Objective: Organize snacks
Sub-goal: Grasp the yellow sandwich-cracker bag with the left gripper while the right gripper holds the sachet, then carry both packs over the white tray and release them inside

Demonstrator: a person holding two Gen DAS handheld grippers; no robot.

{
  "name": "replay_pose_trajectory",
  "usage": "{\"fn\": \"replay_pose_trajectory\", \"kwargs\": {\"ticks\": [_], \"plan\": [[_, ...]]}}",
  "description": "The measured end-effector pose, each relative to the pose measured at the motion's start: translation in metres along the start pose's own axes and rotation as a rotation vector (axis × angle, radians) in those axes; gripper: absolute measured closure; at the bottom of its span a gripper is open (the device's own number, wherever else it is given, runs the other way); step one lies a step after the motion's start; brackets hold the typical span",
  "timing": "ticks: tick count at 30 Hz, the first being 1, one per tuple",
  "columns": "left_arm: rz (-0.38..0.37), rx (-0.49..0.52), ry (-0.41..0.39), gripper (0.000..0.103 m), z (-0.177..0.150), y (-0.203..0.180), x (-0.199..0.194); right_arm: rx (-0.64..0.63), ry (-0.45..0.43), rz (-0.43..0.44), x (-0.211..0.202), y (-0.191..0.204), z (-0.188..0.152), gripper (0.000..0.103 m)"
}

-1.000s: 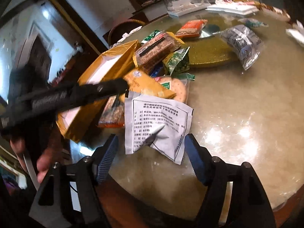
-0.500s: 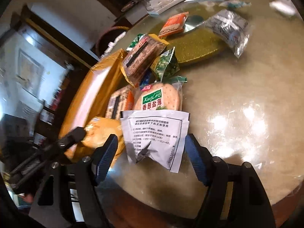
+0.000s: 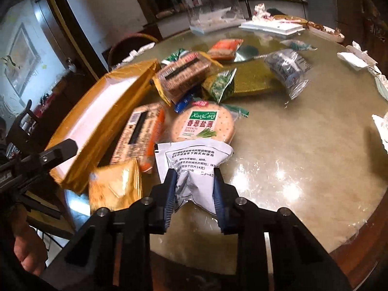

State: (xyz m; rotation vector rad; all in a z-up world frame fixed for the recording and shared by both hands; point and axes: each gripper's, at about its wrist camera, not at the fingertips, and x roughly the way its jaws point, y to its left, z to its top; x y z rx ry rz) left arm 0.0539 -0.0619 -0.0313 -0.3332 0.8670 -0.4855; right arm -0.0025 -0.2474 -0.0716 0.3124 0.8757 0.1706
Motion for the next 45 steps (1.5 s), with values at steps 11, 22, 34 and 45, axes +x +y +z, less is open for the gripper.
{"fn": "replay_pose_trajectory", "kwargs": {"ticks": [11,22,34,45], "plan": [[0.068,0.130,0.174,0.040,-0.035,-0.007,0.023,-0.013,-0.037,0.052,-0.007,0.009,0.004,0.073],[-0.025,0.183,0.152,0.035,-0.030,-0.028,0.018,0.048,-0.070,0.041,-0.019,-0.020,0.001,0.074],[0.116,0.377,0.247,0.059,-0.052,-0.049,0.068,0.093,-0.062,0.047,-0.022,-0.037,-0.002,0.074],[0.053,0.222,-0.019,0.060,-0.026,-0.031,-0.017,0.075,-0.113,0.114,-0.030,-0.014,0.012,0.074]]}}
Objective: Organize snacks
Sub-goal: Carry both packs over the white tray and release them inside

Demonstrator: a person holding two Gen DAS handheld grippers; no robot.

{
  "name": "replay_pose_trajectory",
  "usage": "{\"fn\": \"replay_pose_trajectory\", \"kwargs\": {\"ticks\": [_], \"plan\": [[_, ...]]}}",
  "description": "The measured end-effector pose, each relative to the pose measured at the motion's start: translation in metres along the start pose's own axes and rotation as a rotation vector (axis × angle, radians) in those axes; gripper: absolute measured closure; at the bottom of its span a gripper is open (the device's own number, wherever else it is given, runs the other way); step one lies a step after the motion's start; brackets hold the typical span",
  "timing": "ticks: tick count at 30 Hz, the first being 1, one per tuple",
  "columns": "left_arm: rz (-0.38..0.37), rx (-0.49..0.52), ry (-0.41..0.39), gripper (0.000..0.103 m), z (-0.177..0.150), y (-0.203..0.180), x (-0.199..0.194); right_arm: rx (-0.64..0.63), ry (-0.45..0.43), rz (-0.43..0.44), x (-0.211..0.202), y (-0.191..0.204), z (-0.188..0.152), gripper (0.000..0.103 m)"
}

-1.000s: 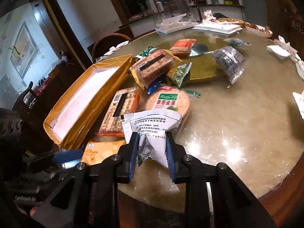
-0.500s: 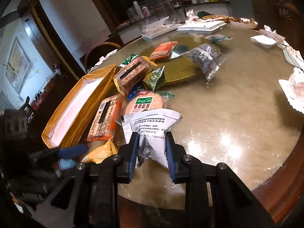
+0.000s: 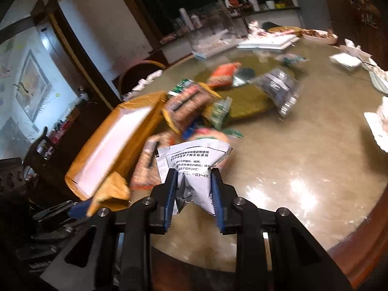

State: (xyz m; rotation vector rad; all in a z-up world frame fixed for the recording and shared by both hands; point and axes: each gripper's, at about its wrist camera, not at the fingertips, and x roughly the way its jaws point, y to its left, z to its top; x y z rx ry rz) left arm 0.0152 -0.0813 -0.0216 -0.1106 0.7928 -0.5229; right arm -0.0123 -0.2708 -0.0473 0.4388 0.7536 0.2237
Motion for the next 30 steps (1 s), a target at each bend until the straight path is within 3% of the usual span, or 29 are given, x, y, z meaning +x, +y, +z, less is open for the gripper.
{"fn": "replay_pose_trajectory", "kwargs": {"ticks": [5,12,15,19,24,26,30], "plan": [[0.164,-0.153,-0.152,0.060,0.020,0.062,-0.037,-0.082,0.012,0.108,0.022,0.048,0.013,0.074],[0.299,-0.296,-0.155,0.060,0.029,0.141,-0.038,-0.235,0.118,0.248,0.090,0.141,0.019,0.074],[0.314,-0.363,-0.132,0.060,0.026,0.164,-0.035,-0.288,0.163,0.225,0.118,0.167,0.016,0.074],[0.361,-0.360,-0.114,0.060,0.020,0.170,-0.028,-0.334,0.230,0.207,0.150,0.185,0.009,0.073],[0.350,-0.374,-0.058,0.060,0.023,0.179,-0.008,-0.401,0.270,0.129,0.171,0.196,-0.002,0.070],[0.360,-0.363,-0.053,0.059,0.022,0.179,-0.005,-0.426,0.244,0.092,0.171,0.199,-0.001,0.061],[0.323,-0.376,-0.052,0.050,0.024,0.184,-0.007,-0.395,0.245,0.127,0.167,0.196,0.003,0.051]]}}
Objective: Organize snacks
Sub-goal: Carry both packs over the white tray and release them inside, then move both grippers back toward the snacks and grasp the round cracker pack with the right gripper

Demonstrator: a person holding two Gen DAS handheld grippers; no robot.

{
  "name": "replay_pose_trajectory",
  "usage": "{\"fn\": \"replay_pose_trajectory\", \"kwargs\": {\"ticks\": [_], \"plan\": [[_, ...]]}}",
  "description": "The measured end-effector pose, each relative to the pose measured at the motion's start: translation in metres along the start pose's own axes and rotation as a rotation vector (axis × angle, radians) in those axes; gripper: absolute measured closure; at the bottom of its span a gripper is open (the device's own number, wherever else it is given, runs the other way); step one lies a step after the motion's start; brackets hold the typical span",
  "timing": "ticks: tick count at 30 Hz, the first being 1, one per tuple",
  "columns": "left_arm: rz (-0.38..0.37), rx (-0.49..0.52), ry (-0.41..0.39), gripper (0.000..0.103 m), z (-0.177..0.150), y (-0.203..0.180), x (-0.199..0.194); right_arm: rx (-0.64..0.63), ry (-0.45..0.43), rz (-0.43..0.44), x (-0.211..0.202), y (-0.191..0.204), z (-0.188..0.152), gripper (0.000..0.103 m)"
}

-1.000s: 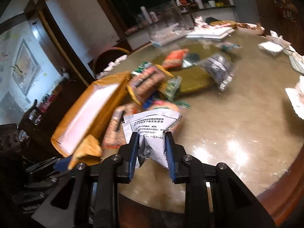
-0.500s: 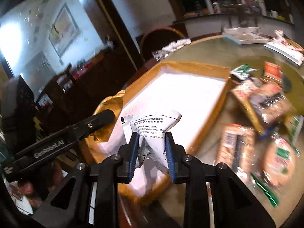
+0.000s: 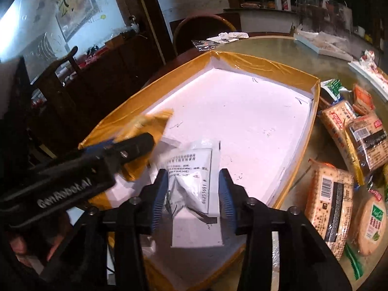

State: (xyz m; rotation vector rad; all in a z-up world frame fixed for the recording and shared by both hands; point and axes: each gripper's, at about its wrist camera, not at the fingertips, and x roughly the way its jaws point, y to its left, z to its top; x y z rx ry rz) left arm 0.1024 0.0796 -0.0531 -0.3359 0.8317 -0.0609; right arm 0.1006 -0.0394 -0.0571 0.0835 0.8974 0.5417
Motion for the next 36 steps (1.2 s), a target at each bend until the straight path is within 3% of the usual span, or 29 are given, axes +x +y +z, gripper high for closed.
{"fn": "replay_pose_trajectory", "kwargs": {"ticks": [2,3,9,17,29,36], "plan": [[-0.006,-0.018,-0.028,0.031,0.001,0.002,-0.005,0.004,-0.017,0.012,-0.005,0.000,-0.002,0.035],[0.001,-0.033,-0.047,0.020,0.000,0.003,-0.010,0.002,-0.029,0.012,-0.009,0.000,-0.003,0.033],[-0.029,-0.066,-0.069,0.020,-0.001,0.002,-0.027,0.041,-0.090,0.049,-0.038,-0.005,-0.010,0.032],[-0.068,-0.015,-0.114,0.020,-0.013,-0.031,-0.054,0.121,-0.149,0.116,-0.087,-0.038,-0.038,0.030],[-0.165,0.107,-0.071,0.020,-0.035,-0.099,-0.058,0.274,-0.160,0.089,-0.121,-0.100,-0.082,0.030],[-0.178,0.175,-0.046,0.020,-0.049,-0.124,-0.056,0.311,-0.166,0.046,-0.131,-0.121,-0.094,0.030]]}}
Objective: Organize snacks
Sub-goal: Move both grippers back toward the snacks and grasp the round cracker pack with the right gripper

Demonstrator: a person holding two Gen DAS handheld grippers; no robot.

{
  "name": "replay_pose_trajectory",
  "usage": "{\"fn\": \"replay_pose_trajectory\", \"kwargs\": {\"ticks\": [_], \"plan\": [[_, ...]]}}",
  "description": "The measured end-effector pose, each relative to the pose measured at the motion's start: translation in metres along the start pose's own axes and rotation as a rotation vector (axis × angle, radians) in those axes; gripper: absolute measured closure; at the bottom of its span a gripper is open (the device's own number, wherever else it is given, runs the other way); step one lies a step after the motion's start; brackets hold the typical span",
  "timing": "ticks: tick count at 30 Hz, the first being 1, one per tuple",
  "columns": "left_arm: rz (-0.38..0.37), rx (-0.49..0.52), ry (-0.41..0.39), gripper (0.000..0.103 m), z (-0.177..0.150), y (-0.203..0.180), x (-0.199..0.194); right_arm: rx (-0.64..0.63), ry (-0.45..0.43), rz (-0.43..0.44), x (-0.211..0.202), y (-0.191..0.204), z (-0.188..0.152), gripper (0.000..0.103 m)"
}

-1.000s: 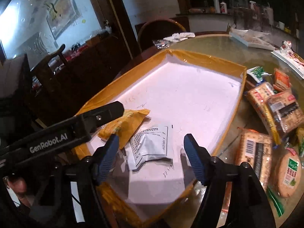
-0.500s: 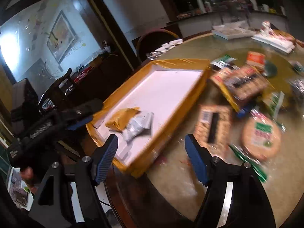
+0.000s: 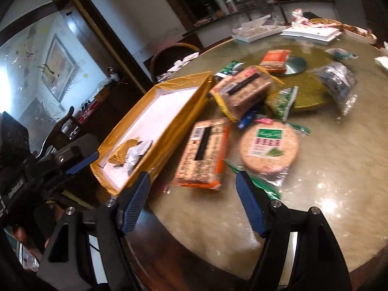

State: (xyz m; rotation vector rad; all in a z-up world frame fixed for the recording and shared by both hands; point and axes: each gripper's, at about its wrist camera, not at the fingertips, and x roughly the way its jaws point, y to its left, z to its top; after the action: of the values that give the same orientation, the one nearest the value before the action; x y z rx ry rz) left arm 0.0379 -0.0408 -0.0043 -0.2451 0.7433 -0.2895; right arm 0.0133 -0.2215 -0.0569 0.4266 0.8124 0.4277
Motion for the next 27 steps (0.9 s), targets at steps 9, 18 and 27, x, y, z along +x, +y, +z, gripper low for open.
{"fn": "replay_pose_trajectory", "kwargs": {"ticks": [9,18,27], "plan": [[-0.007,0.007,0.037,0.020,-0.008,-0.010,0.010,0.035,0.002,-0.034,-0.007,-0.020,-0.002,0.030],[0.000,0.019,0.077,0.020,-0.015,-0.012,0.019,0.031,-0.001,-0.073,-0.009,-0.030,-0.001,0.030],[0.003,0.012,0.099,0.020,-0.016,-0.008,0.023,0.138,0.044,-0.166,0.012,-0.058,0.016,0.030]]}}
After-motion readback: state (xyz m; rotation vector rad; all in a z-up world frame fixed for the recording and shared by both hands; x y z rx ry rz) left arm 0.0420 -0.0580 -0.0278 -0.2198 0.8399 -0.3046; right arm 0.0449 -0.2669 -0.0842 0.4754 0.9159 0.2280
